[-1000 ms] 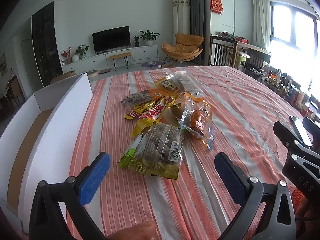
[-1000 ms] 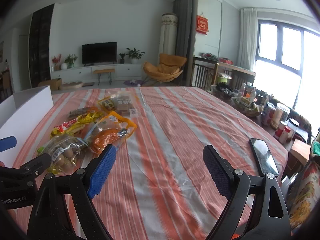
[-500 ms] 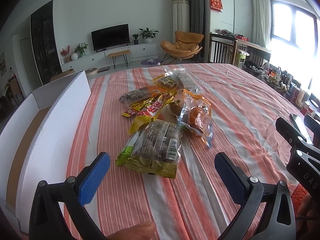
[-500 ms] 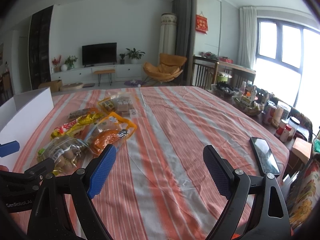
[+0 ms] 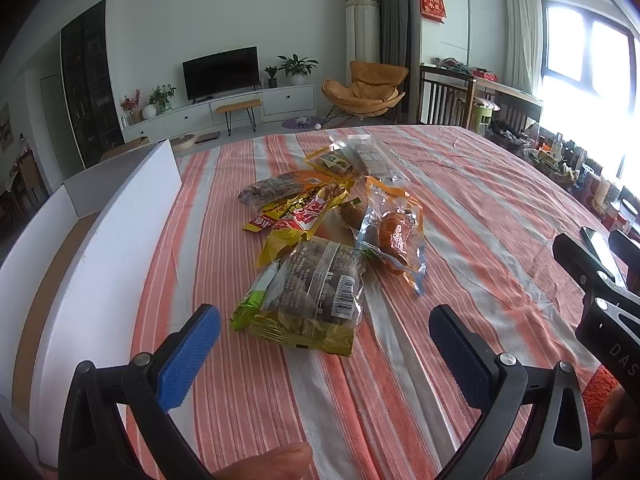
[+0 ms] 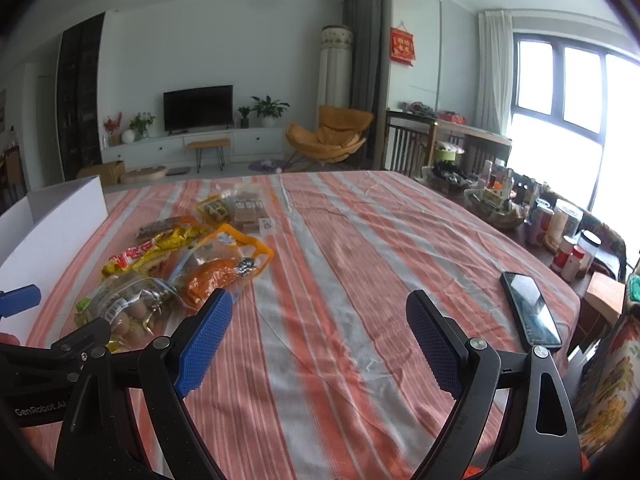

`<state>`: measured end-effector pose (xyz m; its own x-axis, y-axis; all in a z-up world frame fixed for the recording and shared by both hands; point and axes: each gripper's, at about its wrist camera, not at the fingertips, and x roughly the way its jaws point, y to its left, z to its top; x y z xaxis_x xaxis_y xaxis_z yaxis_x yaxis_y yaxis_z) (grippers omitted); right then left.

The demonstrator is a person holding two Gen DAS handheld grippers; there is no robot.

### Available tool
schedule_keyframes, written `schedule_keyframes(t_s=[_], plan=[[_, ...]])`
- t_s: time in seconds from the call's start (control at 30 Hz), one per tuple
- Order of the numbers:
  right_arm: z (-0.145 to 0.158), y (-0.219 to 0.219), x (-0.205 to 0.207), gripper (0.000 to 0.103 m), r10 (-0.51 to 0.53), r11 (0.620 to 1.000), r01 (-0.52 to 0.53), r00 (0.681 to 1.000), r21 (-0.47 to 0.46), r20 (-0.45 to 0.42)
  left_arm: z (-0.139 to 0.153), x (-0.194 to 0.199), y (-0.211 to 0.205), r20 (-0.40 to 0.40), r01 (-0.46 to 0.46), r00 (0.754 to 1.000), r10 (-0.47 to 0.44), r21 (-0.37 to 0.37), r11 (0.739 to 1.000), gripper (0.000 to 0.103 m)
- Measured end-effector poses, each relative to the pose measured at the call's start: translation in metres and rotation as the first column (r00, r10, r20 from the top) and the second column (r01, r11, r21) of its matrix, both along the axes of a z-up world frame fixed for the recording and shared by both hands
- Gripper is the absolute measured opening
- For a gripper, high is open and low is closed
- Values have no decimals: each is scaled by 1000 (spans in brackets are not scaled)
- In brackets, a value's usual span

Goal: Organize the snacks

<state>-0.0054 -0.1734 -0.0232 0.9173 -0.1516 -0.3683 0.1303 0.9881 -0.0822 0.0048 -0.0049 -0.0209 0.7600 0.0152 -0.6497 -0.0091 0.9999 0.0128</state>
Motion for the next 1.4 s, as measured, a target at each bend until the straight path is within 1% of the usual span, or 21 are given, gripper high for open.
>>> schedule_keyframes(t_s=[1.4], plan=[[-5,2,-2,91,7,1000,-7,1000,4,4,-3,-2,-3,-8,10,1000,-10,19,1000,103]])
